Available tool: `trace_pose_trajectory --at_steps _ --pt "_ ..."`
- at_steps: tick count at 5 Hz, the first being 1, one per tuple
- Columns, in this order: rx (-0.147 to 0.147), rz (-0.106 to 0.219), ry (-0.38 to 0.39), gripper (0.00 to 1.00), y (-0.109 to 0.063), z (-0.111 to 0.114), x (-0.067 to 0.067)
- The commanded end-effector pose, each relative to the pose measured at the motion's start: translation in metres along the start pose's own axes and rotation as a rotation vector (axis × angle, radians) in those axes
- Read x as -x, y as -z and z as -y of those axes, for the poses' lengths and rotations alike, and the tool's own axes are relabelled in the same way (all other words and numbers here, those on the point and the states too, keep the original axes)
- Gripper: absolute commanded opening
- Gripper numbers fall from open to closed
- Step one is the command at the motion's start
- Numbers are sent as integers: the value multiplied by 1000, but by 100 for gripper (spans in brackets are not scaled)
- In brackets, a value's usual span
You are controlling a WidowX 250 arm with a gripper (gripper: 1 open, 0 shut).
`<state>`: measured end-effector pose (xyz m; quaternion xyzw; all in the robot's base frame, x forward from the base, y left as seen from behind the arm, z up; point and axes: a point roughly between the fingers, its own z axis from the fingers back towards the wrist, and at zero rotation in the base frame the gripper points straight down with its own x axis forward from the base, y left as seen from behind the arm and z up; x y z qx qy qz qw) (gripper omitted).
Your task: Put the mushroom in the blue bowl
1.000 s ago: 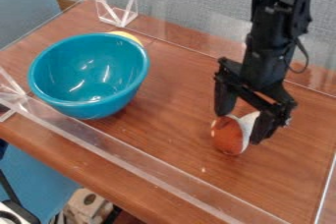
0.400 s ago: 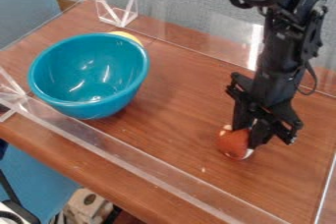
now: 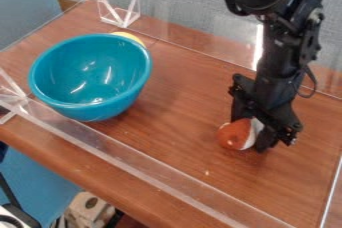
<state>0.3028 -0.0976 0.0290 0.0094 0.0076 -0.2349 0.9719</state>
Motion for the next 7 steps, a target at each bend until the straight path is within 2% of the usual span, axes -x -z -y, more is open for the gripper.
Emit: trace_pose_trajectory --at_steps 1,2,3,4,5,7 --pt "11 23 12 0 0 5 -1" --pt "19 33 21 100 -1 10 0" --pt "18 37 -9 0 -6 21 2" --pt "18 40 -39 0 -11 31 3" --pt "18 42 -42 0 -3 26 9" --pt "12 24 -83 0 11 0 13"
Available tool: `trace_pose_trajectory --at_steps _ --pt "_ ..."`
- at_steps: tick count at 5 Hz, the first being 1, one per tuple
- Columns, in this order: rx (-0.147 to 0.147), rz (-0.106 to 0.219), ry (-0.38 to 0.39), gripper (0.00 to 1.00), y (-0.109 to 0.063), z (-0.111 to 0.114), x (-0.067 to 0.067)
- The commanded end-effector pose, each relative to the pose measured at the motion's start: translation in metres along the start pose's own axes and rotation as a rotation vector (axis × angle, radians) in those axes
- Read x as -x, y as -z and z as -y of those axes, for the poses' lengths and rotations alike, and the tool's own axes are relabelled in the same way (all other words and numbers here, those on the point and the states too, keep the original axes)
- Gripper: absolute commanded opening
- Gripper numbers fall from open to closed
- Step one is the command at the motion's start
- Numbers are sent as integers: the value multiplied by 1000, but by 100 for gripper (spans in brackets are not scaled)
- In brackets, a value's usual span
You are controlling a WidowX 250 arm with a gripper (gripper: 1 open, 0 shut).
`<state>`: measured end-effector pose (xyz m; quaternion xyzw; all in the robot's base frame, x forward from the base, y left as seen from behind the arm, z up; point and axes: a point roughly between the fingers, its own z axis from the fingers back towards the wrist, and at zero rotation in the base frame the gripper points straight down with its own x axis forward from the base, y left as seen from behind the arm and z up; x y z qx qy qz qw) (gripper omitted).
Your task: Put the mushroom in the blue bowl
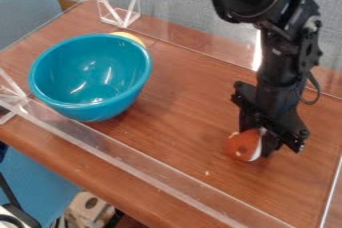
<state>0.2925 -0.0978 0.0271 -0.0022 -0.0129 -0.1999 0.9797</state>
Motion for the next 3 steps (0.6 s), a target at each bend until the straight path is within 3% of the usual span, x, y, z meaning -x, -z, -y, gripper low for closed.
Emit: trace_pose_trajectory --at_steps 1,3 --pt "-10 -34 -30 0 13 -14 6" --pt "-45 -67 -207 0 6 -17 12"
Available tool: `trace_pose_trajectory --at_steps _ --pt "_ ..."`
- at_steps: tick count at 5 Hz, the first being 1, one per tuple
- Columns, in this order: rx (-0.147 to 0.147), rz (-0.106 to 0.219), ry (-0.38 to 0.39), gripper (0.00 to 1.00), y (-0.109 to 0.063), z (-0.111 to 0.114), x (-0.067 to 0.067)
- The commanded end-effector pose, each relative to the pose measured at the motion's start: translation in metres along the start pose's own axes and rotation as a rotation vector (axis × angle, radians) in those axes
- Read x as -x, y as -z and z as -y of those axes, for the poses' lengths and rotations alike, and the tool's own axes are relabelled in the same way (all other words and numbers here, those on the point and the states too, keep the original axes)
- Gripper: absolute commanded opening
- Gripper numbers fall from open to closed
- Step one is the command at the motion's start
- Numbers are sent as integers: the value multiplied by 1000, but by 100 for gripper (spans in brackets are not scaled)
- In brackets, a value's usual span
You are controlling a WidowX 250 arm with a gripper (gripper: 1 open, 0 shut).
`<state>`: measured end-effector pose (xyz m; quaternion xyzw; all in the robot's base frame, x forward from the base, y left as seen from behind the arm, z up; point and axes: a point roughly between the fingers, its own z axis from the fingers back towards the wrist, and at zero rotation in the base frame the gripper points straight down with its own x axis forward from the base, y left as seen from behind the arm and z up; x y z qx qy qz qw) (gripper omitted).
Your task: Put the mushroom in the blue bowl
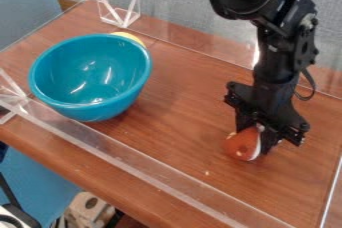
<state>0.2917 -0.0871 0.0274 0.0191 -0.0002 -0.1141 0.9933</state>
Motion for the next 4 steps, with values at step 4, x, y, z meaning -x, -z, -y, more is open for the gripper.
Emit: trace_pose_trajectory --at_steps 4 --pt "-50 67 -93 0 -96 -50 22"
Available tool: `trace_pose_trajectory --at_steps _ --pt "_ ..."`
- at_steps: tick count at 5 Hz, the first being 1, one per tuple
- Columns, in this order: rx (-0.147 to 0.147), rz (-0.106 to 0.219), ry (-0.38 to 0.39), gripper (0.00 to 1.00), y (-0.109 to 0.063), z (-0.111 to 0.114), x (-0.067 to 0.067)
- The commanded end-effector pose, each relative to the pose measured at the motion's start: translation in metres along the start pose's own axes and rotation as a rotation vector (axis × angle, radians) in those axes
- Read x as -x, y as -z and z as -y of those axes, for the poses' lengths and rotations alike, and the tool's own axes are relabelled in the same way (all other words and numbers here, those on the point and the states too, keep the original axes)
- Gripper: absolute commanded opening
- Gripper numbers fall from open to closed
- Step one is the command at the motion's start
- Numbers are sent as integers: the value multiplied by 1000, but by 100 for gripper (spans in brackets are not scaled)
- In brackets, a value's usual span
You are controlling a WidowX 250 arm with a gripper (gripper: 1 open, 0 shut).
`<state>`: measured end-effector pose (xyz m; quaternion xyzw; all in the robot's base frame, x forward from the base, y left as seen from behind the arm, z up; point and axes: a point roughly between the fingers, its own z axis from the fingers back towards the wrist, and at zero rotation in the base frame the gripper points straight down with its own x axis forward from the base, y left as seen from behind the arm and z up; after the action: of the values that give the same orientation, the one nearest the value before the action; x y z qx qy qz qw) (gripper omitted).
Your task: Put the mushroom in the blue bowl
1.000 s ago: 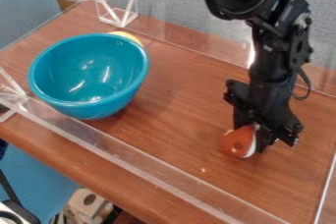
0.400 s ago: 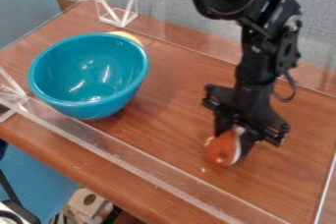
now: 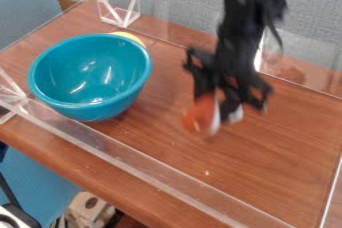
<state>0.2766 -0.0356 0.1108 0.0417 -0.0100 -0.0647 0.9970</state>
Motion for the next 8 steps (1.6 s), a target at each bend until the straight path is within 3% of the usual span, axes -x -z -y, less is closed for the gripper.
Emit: trace_pose_trajectory --at_steps 1,3,5,7,8 --pt "2 77 -43 0 -33 -23 -10" --pt "-5 90 -117 0 -35 -15 -45" --pt "-4 102 -154 0 -44 -29 -55" --pt "2 114 -106 0 -54 -3 -79" --pt "10 119 -24 0 -60 -2 -81"
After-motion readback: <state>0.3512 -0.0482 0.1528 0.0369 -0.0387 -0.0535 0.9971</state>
